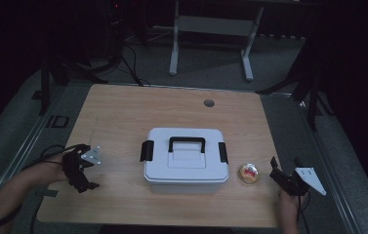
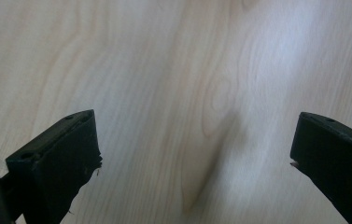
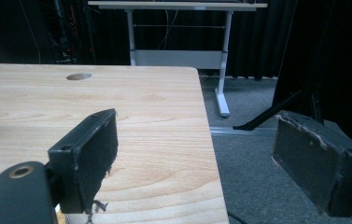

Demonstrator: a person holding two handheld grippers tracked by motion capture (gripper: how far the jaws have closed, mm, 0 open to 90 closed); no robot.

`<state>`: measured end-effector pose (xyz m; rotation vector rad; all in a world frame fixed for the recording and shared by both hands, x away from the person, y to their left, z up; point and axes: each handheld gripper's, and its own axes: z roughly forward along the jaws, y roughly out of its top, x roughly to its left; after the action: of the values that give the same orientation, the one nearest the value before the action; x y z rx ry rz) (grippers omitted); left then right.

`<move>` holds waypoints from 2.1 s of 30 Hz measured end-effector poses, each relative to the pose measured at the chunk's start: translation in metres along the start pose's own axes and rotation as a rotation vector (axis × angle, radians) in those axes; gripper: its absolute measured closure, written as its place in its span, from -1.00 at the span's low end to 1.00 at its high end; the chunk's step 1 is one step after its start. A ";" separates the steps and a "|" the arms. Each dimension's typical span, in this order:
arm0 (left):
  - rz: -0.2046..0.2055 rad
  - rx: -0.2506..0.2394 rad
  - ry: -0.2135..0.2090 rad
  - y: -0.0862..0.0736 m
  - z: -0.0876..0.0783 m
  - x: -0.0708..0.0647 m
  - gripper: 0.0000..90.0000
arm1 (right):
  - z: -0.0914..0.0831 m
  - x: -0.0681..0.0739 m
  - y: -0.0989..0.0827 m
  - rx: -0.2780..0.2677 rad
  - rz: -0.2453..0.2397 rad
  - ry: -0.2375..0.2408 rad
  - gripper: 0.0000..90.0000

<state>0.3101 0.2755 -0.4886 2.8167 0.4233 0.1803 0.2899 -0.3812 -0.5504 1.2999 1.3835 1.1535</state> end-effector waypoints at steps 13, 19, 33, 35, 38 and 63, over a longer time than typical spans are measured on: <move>0.047 0.252 -0.057 0.015 -0.004 -0.004 -0.99 | 0.000 0.000 0.000 -0.001 0.001 0.001 -0.69; 0.053 0.257 0.008 0.018 -0.011 -0.003 -0.99 | 0.000 0.000 0.000 0.000 -0.005 0.000 -0.69; -0.101 0.309 -0.049 0.033 -0.039 -0.001 -0.98 | 0.000 0.001 0.000 -0.002 -0.009 -0.008 -0.69; -0.116 0.326 -0.068 0.037 -0.043 0.001 -0.99 | 0.000 0.001 0.000 -0.003 -0.015 -0.006 -0.70; -0.122 0.331 -0.084 0.041 -0.049 0.004 -0.99 | 0.000 0.002 0.000 -0.002 -0.025 -0.001 -0.70; -0.035 0.285 -0.081 0.110 -0.100 0.013 -0.98 | 0.001 0.004 0.000 0.008 -0.056 0.013 -0.69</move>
<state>0.3356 0.2046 -0.3595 3.0786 0.5164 -0.0029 0.2910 -0.3771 -0.5504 1.2537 1.4266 1.1206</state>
